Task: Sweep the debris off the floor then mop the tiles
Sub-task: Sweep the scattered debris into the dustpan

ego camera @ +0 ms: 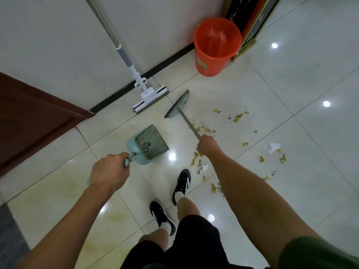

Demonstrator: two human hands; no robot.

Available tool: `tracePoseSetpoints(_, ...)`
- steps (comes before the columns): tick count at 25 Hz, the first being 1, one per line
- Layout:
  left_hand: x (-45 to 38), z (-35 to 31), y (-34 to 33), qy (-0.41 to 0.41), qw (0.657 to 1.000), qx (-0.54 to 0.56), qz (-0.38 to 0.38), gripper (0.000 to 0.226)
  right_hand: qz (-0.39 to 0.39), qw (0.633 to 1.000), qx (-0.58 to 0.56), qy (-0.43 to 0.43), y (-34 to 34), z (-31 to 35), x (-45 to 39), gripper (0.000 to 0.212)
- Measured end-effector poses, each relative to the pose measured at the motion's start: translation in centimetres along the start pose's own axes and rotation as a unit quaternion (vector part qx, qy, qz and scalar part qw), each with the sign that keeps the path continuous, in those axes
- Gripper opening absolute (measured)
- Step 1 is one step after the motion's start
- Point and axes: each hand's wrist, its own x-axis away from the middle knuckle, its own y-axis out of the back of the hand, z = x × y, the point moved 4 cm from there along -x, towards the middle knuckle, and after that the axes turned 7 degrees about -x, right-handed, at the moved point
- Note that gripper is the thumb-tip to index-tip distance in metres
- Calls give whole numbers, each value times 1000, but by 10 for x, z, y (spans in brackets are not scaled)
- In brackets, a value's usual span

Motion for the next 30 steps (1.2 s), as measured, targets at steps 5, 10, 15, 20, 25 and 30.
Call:
tracePoseSetpoints(5,-27,-23,15,-62,998,-25,-7,12,2,998,-28,-62,-16,-51,25,29)
tracePoseSetpoints(10,-38,-46,21,-139,990,-34,-16,9,-4,988,-66,-137,-57,-111,88,34)
tracePoseSetpoints(15,-38,-55,20,-205,977,-45,-32,9,-14,973,-103,-204,-89,-148,143,33)
tracePoseSetpoints(20,-37,-61,23,-238,968,-56,-48,11,-55,962,-143,-227,-99,-154,174,27)
tracePoseSetpoints(25,-45,-69,36,-243,966,-67,-55,11,-98,958,-190,-190,-96,-143,172,34)
tracePoseSetpoints(30,-66,-88,48,-237,965,-95,-59,10,-121,961,-211,-133,-36,-117,105,31)
